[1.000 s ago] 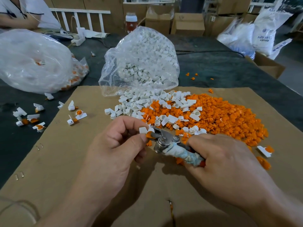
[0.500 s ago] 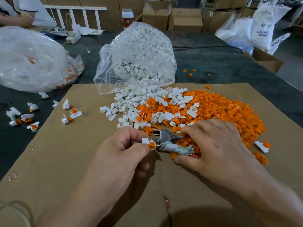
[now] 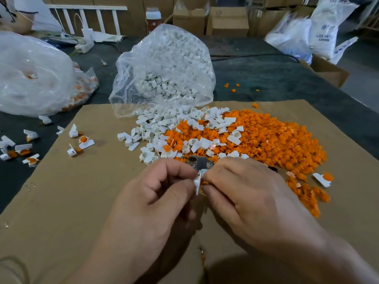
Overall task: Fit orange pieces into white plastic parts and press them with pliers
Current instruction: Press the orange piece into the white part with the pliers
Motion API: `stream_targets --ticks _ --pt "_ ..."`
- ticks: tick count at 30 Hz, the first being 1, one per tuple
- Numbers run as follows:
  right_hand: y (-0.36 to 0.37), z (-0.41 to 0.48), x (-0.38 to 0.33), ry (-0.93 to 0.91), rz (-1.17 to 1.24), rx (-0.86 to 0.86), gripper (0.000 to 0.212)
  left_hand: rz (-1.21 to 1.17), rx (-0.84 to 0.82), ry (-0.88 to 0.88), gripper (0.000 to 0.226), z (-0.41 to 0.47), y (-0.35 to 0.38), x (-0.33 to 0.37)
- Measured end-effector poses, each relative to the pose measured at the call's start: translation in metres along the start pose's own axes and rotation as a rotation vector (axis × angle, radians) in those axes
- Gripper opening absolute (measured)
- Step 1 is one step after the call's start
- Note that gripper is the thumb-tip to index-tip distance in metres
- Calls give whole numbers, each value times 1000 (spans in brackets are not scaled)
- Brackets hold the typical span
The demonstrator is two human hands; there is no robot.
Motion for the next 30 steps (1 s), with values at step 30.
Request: stream_targets --ticks 30 --pt "-2 -6 -6 45 346 25 11 -337 -159 -178 22 1 16 -7"
Point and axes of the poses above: each hand's wrist, its own z-axis towards the middle knuckle, its own y-axis out of the palm, x = y × z, the point moved 9 cm from there along z, towards the middle knuckle, and after that the axes turned 7 degrees about x, right-handed, at the moved point
